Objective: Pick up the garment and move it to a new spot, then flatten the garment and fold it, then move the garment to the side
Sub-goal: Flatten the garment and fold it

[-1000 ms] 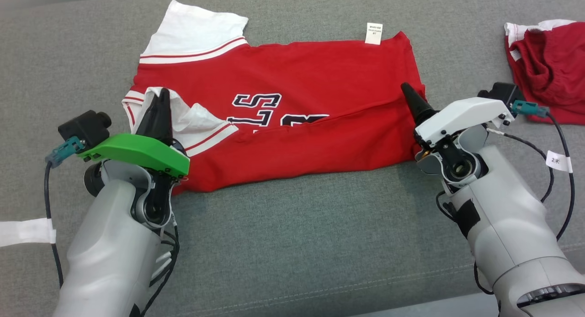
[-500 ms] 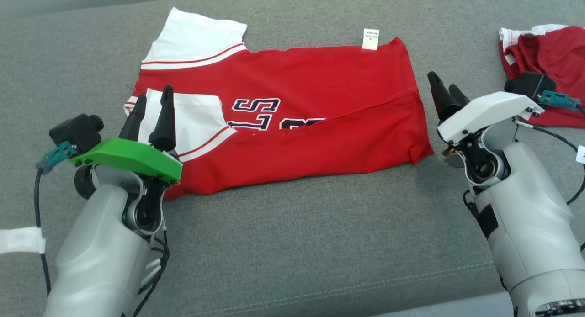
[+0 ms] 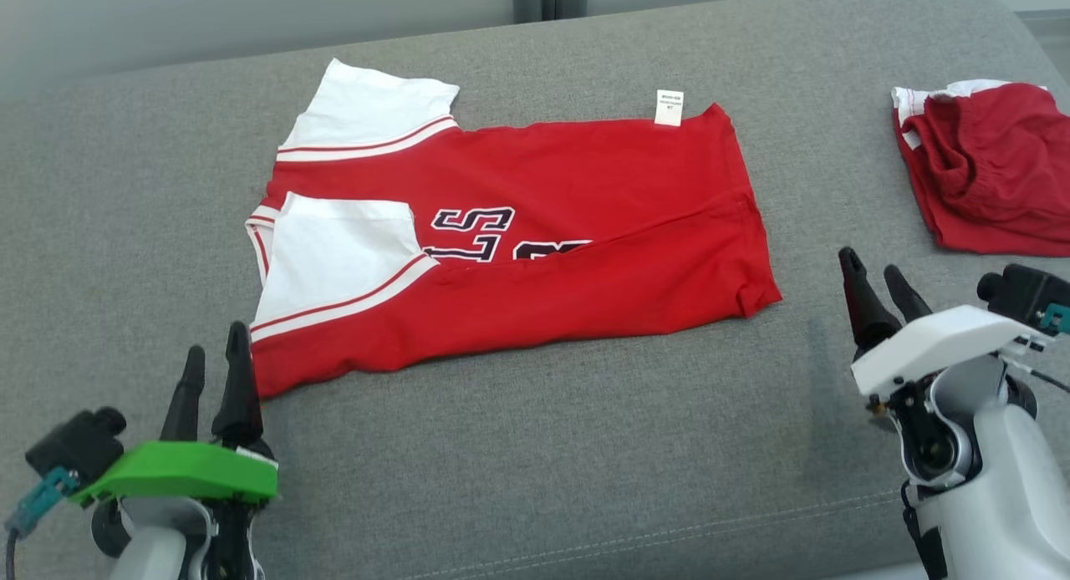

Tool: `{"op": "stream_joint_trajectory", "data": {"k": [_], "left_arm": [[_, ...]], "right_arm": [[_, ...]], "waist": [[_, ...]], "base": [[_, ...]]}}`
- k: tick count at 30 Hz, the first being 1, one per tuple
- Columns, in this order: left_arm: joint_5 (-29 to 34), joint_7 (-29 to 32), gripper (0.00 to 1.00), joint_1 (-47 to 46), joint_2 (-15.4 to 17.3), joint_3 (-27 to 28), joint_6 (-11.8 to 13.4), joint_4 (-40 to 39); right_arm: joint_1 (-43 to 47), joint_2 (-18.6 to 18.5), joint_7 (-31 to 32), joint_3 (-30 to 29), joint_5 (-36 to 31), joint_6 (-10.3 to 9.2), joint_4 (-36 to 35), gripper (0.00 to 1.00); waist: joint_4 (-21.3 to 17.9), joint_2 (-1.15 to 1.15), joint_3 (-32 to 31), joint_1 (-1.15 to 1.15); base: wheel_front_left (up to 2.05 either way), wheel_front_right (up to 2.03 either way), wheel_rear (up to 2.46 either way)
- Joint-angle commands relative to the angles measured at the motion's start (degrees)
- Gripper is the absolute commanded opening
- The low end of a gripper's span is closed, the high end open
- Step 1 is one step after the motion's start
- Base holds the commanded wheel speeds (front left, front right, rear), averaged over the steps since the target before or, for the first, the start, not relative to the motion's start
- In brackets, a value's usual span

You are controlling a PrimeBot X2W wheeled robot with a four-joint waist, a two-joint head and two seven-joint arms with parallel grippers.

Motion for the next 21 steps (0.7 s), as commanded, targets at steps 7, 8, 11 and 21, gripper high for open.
{"op": "stream_joint_trajectory", "data": {"k": [7, 8, 11, 21], "left_arm": [[-2.9, 1.8, 1.0, 7.6, -2.8, 0.4, 2.2, -4.1], [-3.5, 2.3, 1.0, 7.6, -3.0, 0.3, 2.4, -4.0], [-4.1, 3.2, 1.0, 7.1, -3.1, 0.3, 2.8, -3.4], [-9.4, 7.5, 1.0, 1.8, -5.9, 2.0, 3.6, 3.1]], "right_arm": [[8.6, 1.1, 2.1, 0.2, 0.8, 0.01, -5.5, 1.0], [9.2, 1.1, 1.7, 0.8, 1.3, 0.01, -5.5, 1.0], [9.8, 1.1, 1.1, 2.0, 1.8, 0.01, -5.2, 1.0], [7.9, 1.1, -1.3, 6.6, 3.6, 0.01, -3.7, 1.0]], "waist": [[-0.1, 0.0, -1.3, 0.0], [-0.1, 0.0, -1.3, 0.0], [-0.3, 0.0, -1.2, 0.0], [-1.7, 0.0, 1.2, 0.0]], "base": [[0.0, 0.0, 0.0], [0.0, 0.0, 0.0], [0.0, 0.0, 0.0], [0.0, 0.0, 0.0]]}}
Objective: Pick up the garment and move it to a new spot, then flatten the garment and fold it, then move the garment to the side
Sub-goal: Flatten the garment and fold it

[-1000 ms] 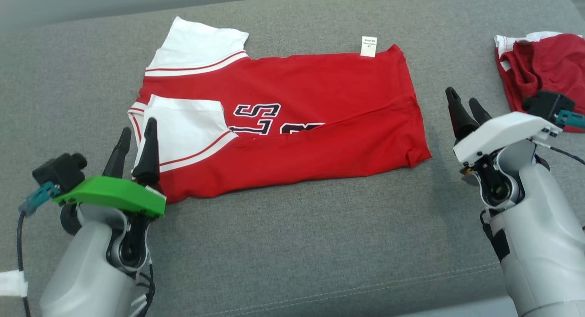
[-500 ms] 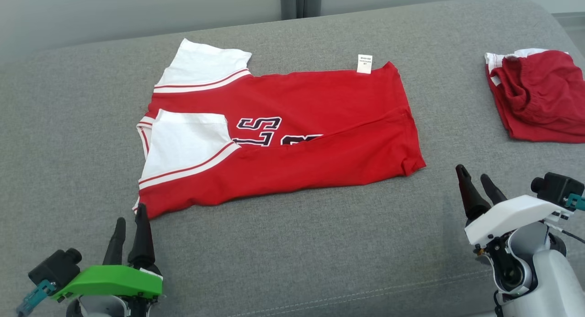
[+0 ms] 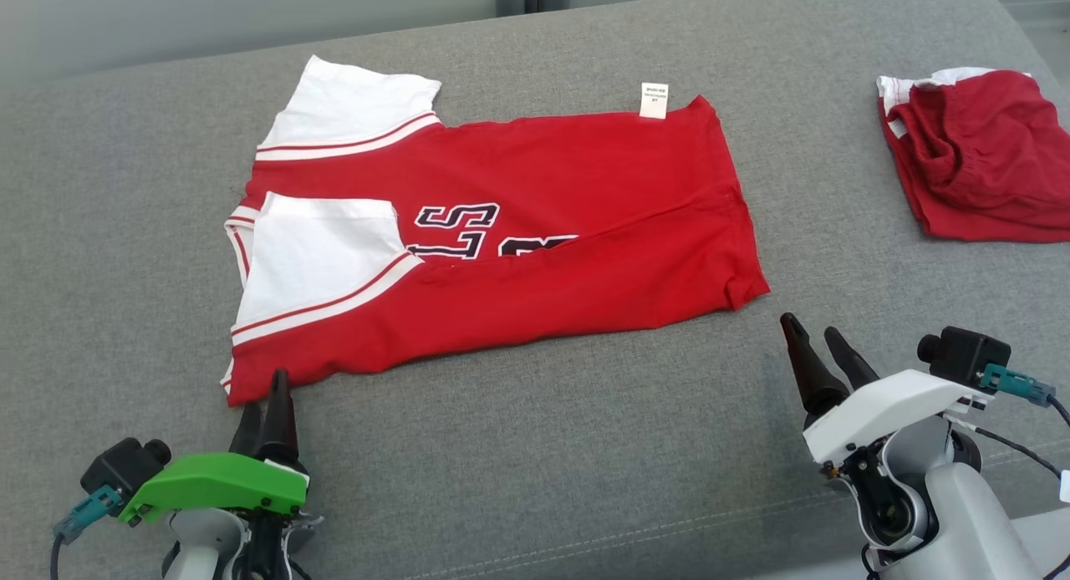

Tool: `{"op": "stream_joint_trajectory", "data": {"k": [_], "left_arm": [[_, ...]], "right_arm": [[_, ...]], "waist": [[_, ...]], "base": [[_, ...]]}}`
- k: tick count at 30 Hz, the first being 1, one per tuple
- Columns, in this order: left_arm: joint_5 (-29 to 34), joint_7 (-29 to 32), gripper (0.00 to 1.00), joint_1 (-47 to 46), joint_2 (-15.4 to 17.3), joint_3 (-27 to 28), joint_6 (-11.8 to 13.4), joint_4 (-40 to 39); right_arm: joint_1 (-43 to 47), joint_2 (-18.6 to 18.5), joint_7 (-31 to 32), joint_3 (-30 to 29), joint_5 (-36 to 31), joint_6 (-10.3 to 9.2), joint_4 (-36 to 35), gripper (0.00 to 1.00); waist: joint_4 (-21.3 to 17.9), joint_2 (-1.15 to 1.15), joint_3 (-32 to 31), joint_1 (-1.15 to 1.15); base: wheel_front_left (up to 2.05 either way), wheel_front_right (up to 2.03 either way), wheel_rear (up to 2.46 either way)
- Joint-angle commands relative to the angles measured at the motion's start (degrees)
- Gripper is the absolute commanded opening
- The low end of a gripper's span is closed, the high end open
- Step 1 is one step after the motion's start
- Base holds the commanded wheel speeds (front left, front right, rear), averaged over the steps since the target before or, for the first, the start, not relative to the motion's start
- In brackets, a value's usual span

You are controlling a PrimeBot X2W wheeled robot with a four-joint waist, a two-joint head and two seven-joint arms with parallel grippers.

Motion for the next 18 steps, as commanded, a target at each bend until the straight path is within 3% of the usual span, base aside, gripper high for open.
{"op": "stream_joint_trajectory", "data": {"k": [1, 7, 9, 12, 18], "left_arm": [[-0.2, 0.0, 1.0, -1.0, -0.1, 0.3, -0.2, 0.3], [-3.3, -1.2, 1.0, -4.9, -1.0, 3.3, -1.9, 5.0], [-3.1, -2.3, 0.45, -6.2, -0.8, 3.5, -2.8, 6.4], [-2.6, -3.9, 0.0, -8.0, -1.1, 3.6, -4.2, 7.8], [-0.5, -6.4, 0.0, -10.1, -1.3, 3.2, -6.1, 7.7]], "right_arm": [[-0.8, -0.2, -0.3, 0.1, 0.6, 0.01, 0.1, 1.0], [-2.1, -0.2, -1.5, 1.8, 1.4, 0.01, 1.3, 1.0], [-2.4, -0.2, -1.9, 2.3, 1.7, 0.01, 2.1, 1.0], [-3.5, -0.2, -2.6, 3.1, 2.9, 0.01, 3.7, 1.0], [-6.1, -0.2, -4.7, 5.1, 4.6, 0.01, 8.2, 1.0]], "waist": [[-0.5, 0.0, 0.7, 0.0], [-1.3, 0.0, 2.3, 0.0], [-1.4, 0.0, 2.7, 0.0], [-1.3, 0.0, 3.2, 0.0], [0.0, 0.0, 4.0, 0.0]], "base": [[0.0, 0.0, 0.0], [0.0, 0.0, 0.0], [0.0, 0.0, 0.0], [0.0, 0.0, 0.0], [0.0, 0.0, 0.0]]}}
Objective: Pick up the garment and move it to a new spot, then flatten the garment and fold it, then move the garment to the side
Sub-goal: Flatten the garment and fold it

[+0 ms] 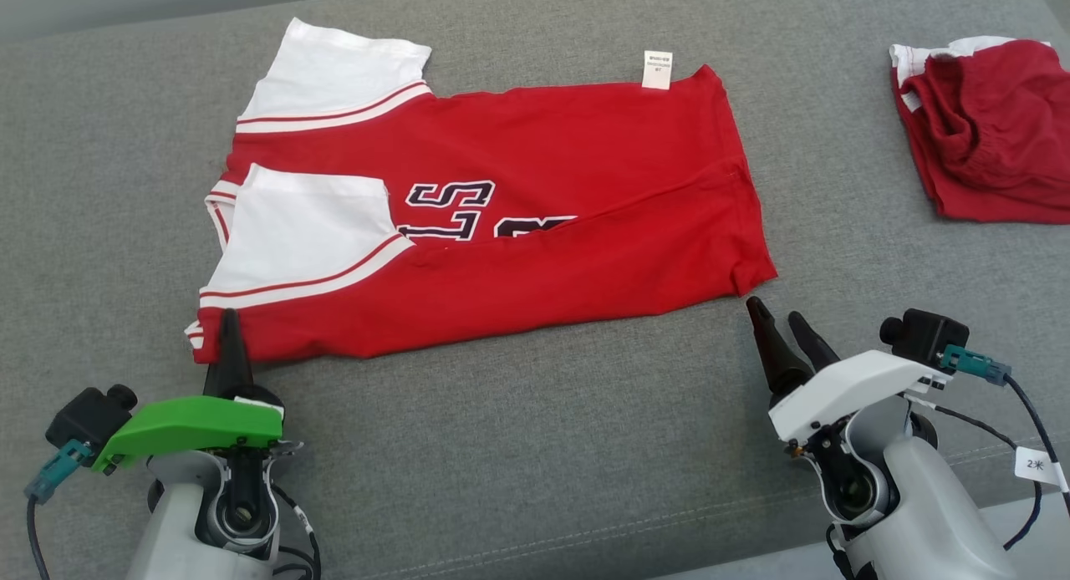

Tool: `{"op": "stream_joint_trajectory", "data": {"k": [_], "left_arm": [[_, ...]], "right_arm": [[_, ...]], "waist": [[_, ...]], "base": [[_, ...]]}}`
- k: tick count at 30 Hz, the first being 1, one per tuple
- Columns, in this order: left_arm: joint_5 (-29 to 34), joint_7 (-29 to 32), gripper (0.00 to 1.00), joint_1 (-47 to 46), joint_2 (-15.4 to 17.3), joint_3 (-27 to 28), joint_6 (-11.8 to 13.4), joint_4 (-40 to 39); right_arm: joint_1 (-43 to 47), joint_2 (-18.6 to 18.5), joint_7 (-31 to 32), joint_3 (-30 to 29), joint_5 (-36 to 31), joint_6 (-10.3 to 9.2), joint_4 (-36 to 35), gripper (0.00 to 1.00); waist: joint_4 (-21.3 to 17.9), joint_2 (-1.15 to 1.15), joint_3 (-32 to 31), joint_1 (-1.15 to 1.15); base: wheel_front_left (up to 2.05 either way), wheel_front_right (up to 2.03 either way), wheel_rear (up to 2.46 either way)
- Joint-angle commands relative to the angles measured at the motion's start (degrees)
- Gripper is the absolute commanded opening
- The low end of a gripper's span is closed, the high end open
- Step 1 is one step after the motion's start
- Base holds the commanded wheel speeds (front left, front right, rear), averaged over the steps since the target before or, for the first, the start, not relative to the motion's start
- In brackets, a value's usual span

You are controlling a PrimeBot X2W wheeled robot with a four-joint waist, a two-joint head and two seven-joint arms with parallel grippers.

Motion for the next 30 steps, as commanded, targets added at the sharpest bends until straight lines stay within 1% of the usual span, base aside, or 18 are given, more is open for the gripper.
{"op": "stream_joint_trajectory", "data": {"k": [1, 6, 10, 11, 13, 14, 15, 16, 18, 19, 20, 21, 24, 25, 27, 30], "left_arm": [[0.9, -0.8, 0.0, -1.1, 0.0, 0.1, -0.5, -0.5], [2.5, -1.5, 0.0, -0.7, -0.5, -0.3, -1.1, -4.1], [3.0, -1.6, 0.0, 1.1, -1.0, -1.1, -1.3, -8.6], [3.1, -1.6, 0.0, 1.9, -1.1, -1.6, -1.4, -10.9], [3.2, -1.5, 0.0, 2.8, -1.1, -2.0, -1.4, -12.8], [3.2, -1.3, 0.0, 3.2, -1.1, -2.1, -1.4, -13.7], [3.3, -1.2, 0.0, 3.6, -1.1, -2.3, -1.2, -14.6], [3.3, -1.2, 0.0, 3.6, -1.1, -2.3, -1.2, -14.6], [3.4, -1.0, 0.0, 4.3, -1.0, -2.6, -0.6, -16.0], [3.7, -1.0, 0.0, 4.6, -0.7, -2.7, -0.4, -16.6], [3.7, -0.9, 0.0, 5.0, -0.6, -2.7, -0.1, -17.1], [3.6, -0.9, 0.0, 5.2, -0.5, -2.6, 0.1, -17.5], [3.3, -0.8, 0.0, 5.9, -0.3, -2.1, 0.7, -18.3], [3.2, -0.8, 0.0, 6.2, -0.2, -2.0, 1.0, -18.5], [3.1, -0.9, 0.0, 6.5, 0.0, -1.6, 1.1, -18.7], [3.0, -1.0, 0.0, 7.2, 0.2, -1.1, 1.5, -19.1]], "right_arm": [[-1.5, -0.2, -1.1, 0.6, 0.7, 0.01, 1.4, 1.0], [-4.1, -0.2, -3.3, 2.9, 2.8, 0.01, 6.1, 1.0], [-5.5, -0.1, -4.4, 5.8, 8.8, 0.0, 10.2, 1.0], [-6.4, -0.1, -5.5, 6.7, 11.8, -0.02, 12.4, 1.0], [-7.6, 0.0, -7.2, 7.2, 13.4, -0.06, 15.0, 1.0], [-8.3, 0.0, -8.0, 7.3, 14.2, -0.06, 16.4, 0.95], [-9.0, 0.0, -8.8, 7.3, 14.8, -0.07, 17.9, 0.83], [-9.0, 0.0, -8.8, 7.3, 14.8, -0.07, 17.9, 0.83], [-10.5, 0.0, -10.8, 7.2, 14.9, -0.07, 20.9, 0.63], [-11.3, 0.0, -11.7, 7.0, 15.0, -0.07, 22.3, 0.47], [-12.0, 0.0, -12.4, 6.7, 15.1, -0.07, 23.6, 0.45], [-12.8, 0.0, -13.1, 6.5, 14.7, -0.06, 24.7, 0.37], [-14.4, 0.0, -14.1, 6.1, 14.3, -0.05, 26.9, 0.19], [-14.9, 0.0, -14.2, 6.0, 14.2, -0.05, 27.3, 0.0], [-15.2, -0.2, -14.7, 5.9, 14.0, -0.04, 27.3, 0.0], [-15.1, -1.2, -14.5, 5.9, 15.0, -0.04, 25.7, 0.0]], "waist": [[0.8, 0.0, 0.4, 0.0], [2.2, 0.0, 0.7, 0.0], [3.5, 0.0, 0.7, 0.0], [3.9, 0.0, 0.7, 0.0], [4.3, 0.0, 0.8, 0.0], [4.5, 0.0, 0.8, 0.0], [4.7, 0.0, 0.9, 0.0], [4.7, 0.0, 0.9, 0.0], [5.0, 0.0, 1.0, 0.0], [5.2, 0.0, 1.1, 0.0], [5.4, 0.0, 1.1, 0.0], [5.5, 0.0, 1.2, 0.0], [5.6, 0.0, 1.2, 0.0], [5.6, 0.0, 1.1, 0.0], [5.6, 0.0, 1.0, 0.0], [5.5, 0.0, 0.7, 0.0]], "base": [[0.0, 0.0, 0.0], [0.0, 0.0, 0.0], [0.0, 0.0, 0.0], [0.0, 0.0, 0.0], [0.0, 0.0, 0.0], [0.0, 0.0, 0.0], [0.0, 0.0, 0.0], [0.0, 0.0, 0.0], [0.0, 0.0, 0.0], [0.0, 0.0, 0.0], [0.0, 0.0, 0.0], [0.0, 0.0, 0.0], [0.0, 0.0, 0.0], [0.0, 0.0, 0.0], [0.0, 0.0, 0.0], [0.0, 0.0, 0.0]]}}
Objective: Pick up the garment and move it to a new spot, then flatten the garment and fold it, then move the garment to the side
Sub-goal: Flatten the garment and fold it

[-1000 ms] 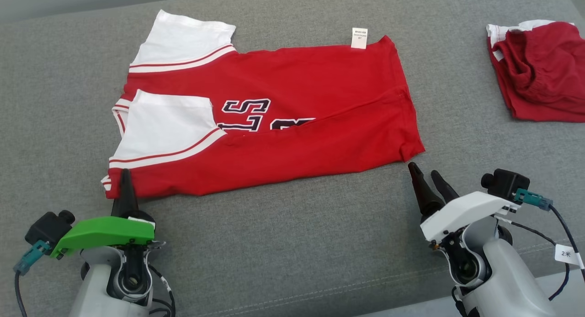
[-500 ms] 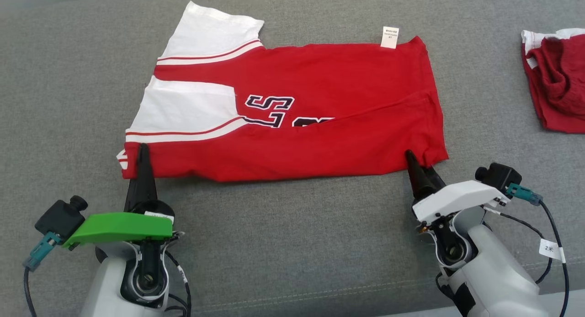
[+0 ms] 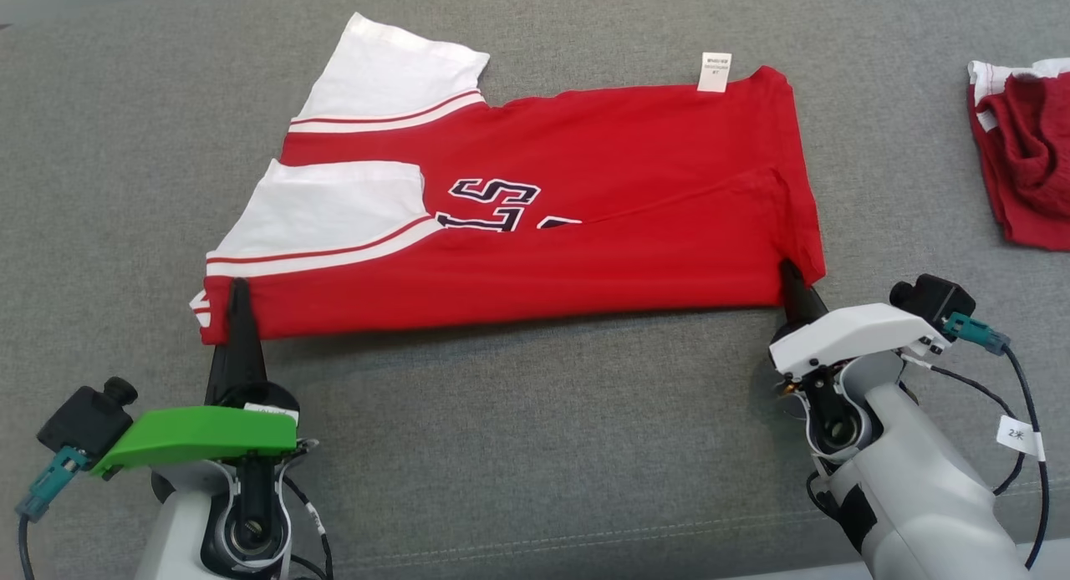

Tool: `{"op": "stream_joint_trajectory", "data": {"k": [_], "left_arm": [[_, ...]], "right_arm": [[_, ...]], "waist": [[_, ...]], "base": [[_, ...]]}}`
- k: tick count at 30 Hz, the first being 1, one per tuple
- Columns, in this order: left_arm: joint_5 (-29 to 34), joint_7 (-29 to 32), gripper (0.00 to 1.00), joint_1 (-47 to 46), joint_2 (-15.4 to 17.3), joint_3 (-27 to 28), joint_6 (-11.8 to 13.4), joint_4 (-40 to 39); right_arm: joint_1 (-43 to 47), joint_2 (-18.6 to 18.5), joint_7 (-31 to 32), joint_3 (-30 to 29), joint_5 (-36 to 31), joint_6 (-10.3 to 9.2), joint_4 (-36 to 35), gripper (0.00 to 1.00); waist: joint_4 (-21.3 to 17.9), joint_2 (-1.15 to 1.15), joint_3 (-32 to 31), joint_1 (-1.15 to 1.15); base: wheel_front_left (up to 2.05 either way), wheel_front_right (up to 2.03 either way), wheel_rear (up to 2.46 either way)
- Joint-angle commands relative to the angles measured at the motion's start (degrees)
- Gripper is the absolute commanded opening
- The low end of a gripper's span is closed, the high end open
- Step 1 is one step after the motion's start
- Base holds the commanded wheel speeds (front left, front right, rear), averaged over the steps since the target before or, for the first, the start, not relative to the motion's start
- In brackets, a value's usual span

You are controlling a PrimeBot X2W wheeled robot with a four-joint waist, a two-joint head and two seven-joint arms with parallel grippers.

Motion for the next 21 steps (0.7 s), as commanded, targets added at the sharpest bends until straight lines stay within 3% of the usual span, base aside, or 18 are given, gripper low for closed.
{"op": "stream_joint_trajectory", "data": {"k": [1, 7, 12, 17, 21], "left_arm": [[-0.4, -0.2, 0.0, 1.2, 0.6, 0.7, 0.3, -0.5], [0.1, -0.5, 0.0, 5.5, 0.8, 1.2, 0.6, -3.8], [1.2, -0.8, 0.0, 12.3, 0.1, 1.7, 2.3, -8.1], [2.3, -0.8, 0.0, 18.1, -1.4, 0.2, 3.8, -10.1], [4.4, -0.8, 0.0, 19.1, -2.2, -1.5, 4.8, -7.3]], "right_arm": [[1.6, -1.3, 0.8, 0.2, 1.2, -0.09, -1.9, 0.0], [7.2, -5.5, 6.9, 0.2, 7.3, -0.09, -15.2, 0.0], [13.7, -8.5, 10.0, -1.2, 8.5, -0.1, -24.1, 0.0], [19.8, -8.3, 12.8, -2.7, 7.9, -0.09, -29.1, 0.0], [22.2, -6.5, 14.0, -4.9, 7.3, -0.09, -28.2, 0.0]], "waist": [[-0.2, 0.0, -0.3, 0.0], [-1.1, 0.0, -1.6, 0.0], [-1.6, 0.0, -2.2, 0.0], [-1.5, 0.0, -3.0, 0.0], [-1.6, 0.0, -3.9, 0.0]], "base": [[0.0, 0.0, 0.0], [0.0, 0.0, 0.0], [0.0, 0.0, 0.0], [0.0, 0.0, 0.0], [0.0, 0.0, 0.0]]}}
